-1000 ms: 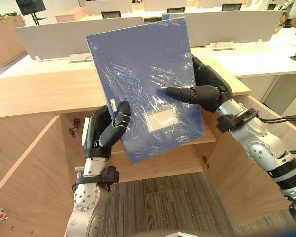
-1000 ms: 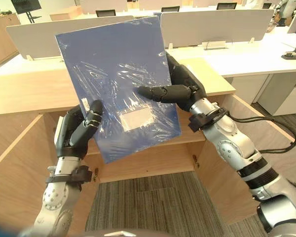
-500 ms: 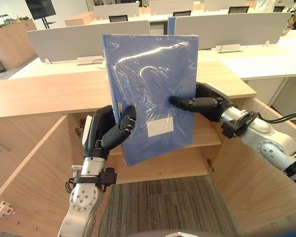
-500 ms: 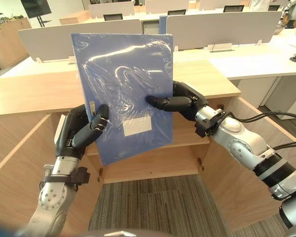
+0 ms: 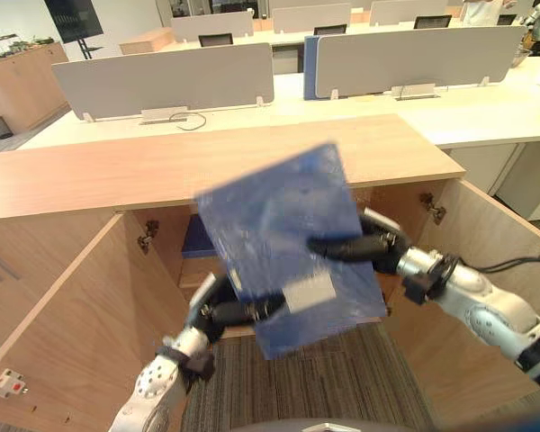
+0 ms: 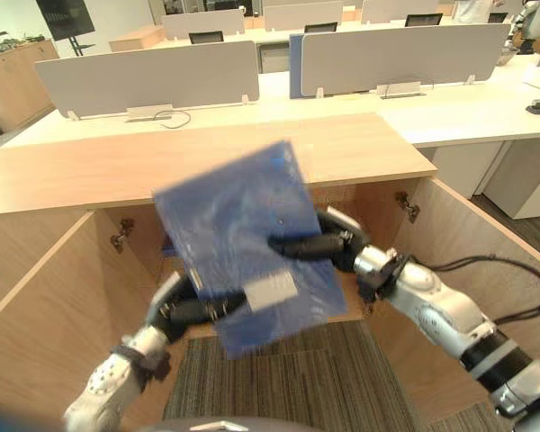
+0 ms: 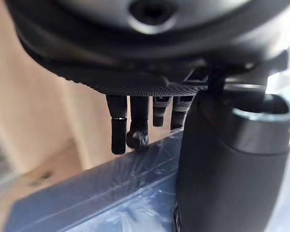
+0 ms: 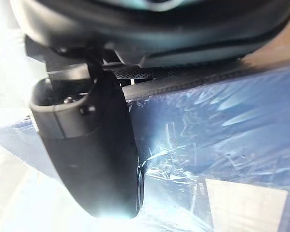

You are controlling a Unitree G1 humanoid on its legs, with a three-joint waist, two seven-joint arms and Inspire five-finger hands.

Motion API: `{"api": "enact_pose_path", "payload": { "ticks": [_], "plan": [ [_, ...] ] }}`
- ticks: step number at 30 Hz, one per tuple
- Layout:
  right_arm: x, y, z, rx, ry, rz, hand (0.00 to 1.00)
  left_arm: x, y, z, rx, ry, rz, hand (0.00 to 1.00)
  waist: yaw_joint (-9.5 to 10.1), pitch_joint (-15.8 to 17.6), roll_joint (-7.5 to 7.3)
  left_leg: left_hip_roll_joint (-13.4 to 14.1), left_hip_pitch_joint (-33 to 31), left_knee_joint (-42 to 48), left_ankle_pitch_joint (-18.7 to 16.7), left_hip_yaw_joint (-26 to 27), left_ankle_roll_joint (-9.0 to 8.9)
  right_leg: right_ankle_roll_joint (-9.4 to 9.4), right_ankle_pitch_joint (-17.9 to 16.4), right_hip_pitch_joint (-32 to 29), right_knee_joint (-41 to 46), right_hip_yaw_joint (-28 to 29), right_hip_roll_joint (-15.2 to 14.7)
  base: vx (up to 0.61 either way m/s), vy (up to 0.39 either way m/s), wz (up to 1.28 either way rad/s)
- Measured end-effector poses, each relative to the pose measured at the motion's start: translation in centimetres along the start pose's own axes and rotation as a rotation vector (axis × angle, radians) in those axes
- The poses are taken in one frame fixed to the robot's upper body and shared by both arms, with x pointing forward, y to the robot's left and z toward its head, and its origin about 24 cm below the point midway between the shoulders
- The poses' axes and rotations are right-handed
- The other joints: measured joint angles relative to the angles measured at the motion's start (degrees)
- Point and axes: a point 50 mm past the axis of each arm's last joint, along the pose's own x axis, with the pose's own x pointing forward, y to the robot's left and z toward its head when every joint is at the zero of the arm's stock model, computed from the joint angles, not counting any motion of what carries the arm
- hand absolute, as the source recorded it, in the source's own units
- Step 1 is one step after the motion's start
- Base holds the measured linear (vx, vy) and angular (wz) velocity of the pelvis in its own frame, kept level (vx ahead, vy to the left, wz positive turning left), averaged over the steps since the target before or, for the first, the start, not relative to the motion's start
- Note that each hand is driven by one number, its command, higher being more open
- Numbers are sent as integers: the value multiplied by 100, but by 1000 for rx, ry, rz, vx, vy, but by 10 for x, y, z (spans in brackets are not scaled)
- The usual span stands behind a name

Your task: Walk over to the cabinet, pick up the folder, carry it to the office cabinet, place the folder inside the office cabinet, then close the office cabinet door

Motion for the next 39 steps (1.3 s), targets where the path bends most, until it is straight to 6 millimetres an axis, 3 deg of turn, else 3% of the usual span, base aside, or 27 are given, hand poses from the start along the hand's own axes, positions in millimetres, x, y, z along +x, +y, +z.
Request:
{"api": "enact_pose_path", "payload": {
  "ticks": [1, 3, 5, 7, 9, 11, 13, 14, 16, 18, 19, 22, 24, 26, 27, 28, 31, 35, 36, 38, 39],
  "plan": [
    [-1, 3, -11, 8, 27, -4, 0, -5, 3, -27, -27, 122, -4, 100, -68, 22, -28, 4, -21, -4, -1, 20, 1, -1, 0, -42, -1, 23, 10, 5, 7, -9],
    [-3, 6, -26, 13, 70, -7, 0, -12, 4, -61, -64, 261, 1, 100, -105, 71, -81, 17, -7, -4, -5, 62, 6, -2, 1, -65, -6, 82, 31, 17, 16, -14],
    [-2, 6, -30, -13, 85, -19, 0, -19, 2, -89, -88, 374, 26, 100, -141, 131, -114, 29, 10, 24, -24, 127, 14, -3, 1, -64, -7, 127, 47, 7, 20, -14],
    [-1, 2, -20, 7, -24, -71, 0, -24, 3, -121, -132, 499, 140, 100, -144, 208, -127, 85, -22, 223, -156, 181, 15, -20, -6, -54, -5, 194, 90, -12, 9, -16],
    [3, 3, -5, 49, -207, -137, 0, -28, 16, -129, -184, 525, 316, 100, -188, 306, -107, 198, -144, 636, -369, 187, 21, -63, -13, -23, 4, 258, 159, -24, -30, -17],
    [1, 6, 4, 76, -356, -214, 0, -46, 23, -146, -221, 614, 465, 100, -226, 399, -10, 356, -311, 1322, -708, 178, 163, -117, -130, 83, 54, 281, 242, -20, -45, -15],
    [-15, 11, 1, 5, -408, -312, 0, -66, 26, -161, -330, 668, 651, 100, -233, 621, 5, 444, -630, 2409, -820, 89, 377, -146, -308, 248, 193, 256, 185, -33, -43, 9],
    [-19, 11, -3, -22, -394, -331, 0, -64, 25, -160, -346, 647, 675, 100, -226, 659, -8, 444, -757, 2694, -782, 30, 468, -151, -331, 260, 213, 225, 151, -70, -35, 15],
    [-20, 14, -27, -104, -269, -373, 0, -54, 30, -151, -342, 601, 709, 100, -186, 924, -18, 446, -1052, 3554, -445, -23, 827, -195, -412, 475, 278, 216, 55, -60, -40, 5],
    [-22, 16, -53, -160, -136, -409, 0, -53, 30, -151, -355, 593, 738, 100, -175, 969, -42, 407, -1181, 3868, -43, -18, 745, -204, -433, 610, 179, 221, -27, -35, -46, 4],
    [-24, 15, -69, -203, -54, -443, 0, -53, 31, -150, -366, 586, 756, 100, -177, 987, -63, 347, -1335, 4043, -26, -23, 657, -210, -437, 657, 112, 258, -88, -1, -49, 6],
    [-33, 2, -107, -307, 168, -555, 0, -47, 30, -147, -371, 563, 767, 100, -117, 1056, -17, 14, -1576, 3805, -637, -9, 410, -211, -457, 617, 113, 287, -225, 44, 10, 2],
    [-42, -4, -127, -356, 287, -596, 0, -44, 29, -145, -357, 563, 766, 100, -69, 1088, 39, -186, -1577, 3059, -664, -69, 373, -154, -502, 580, 125, 332, -238, 72, 88, -12],
    [-48, -8, -138, -441, 377, -617, 0, -40, 27, -145, -333, 573, 761, 100, -70, 1145, 140, -328, -1507, 2237, -442, -218, 298, -74, -547, 537, 178, 381, -206, 141, 173, -18],
    [-54, -12, -142, -499, 422, -626, 0, -37, 23, -145, -319, 584, 752, 100, -86, 1180, 311, -343, -1400, 1811, 19, -299, 310, 57, -610, 541, 220, 420, -106, 228, 269, -17],
    [-56, -12, -148, -525, 454, -641, 0, -36, 24, -144, -296, 589, 747, 100, -88, 1161, 325, -369, -1297, 1686, -172, -294, 459, 135, -647, 546, 227, 434, -121, 216, 234, -7],
    [-54, -15, -149, -588, 482, -645, 0, -32, 32, -136, -205, 585, 731, 100, -54, 1209, 140, -738, -1310, 1592, -272, -211, 596, 383, -638, 547, 132, 428, -491, 247, 214, 5],
    [-35, -18, -149, -497, 461, -662, 0, -29, 28, -136, -139, 610, 698, 100, -25, 1206, 168, -1069, -1002, 1523, -575, 66, 810, 691, -874, 495, 594, 678, -942, 174, 186, -27],
    [-28, -20, -150, -407, 452, -683, 0, -29, 25, -138, -120, 630, 684, 100, 4, 1213, 214, -1165, -733, 1354, -620, 210, 861, 714, -1013, 212, 1328, 912, -1070, 142, 213, -49],
    [-21, -18, -151, -190, 395, -745, 0, -28, 20, -141, -74, 662, 650, 100, 7, 1174, 312, -1306, -397, 1142, -633, 302, 954, 555, -1036, -350, 2691, 1002, -1313, 148, 212, -30],
    [-13, -14, -150, -66, 348, -770, 0, -30, 21, -142, -57, 672, 645, 100, -4, 1192, 286, -1396, -210, 1059, -666, 318, 1054, 315, -958, -622, 3412, 856, -1553, 204, 154, -6]
  ]
}}
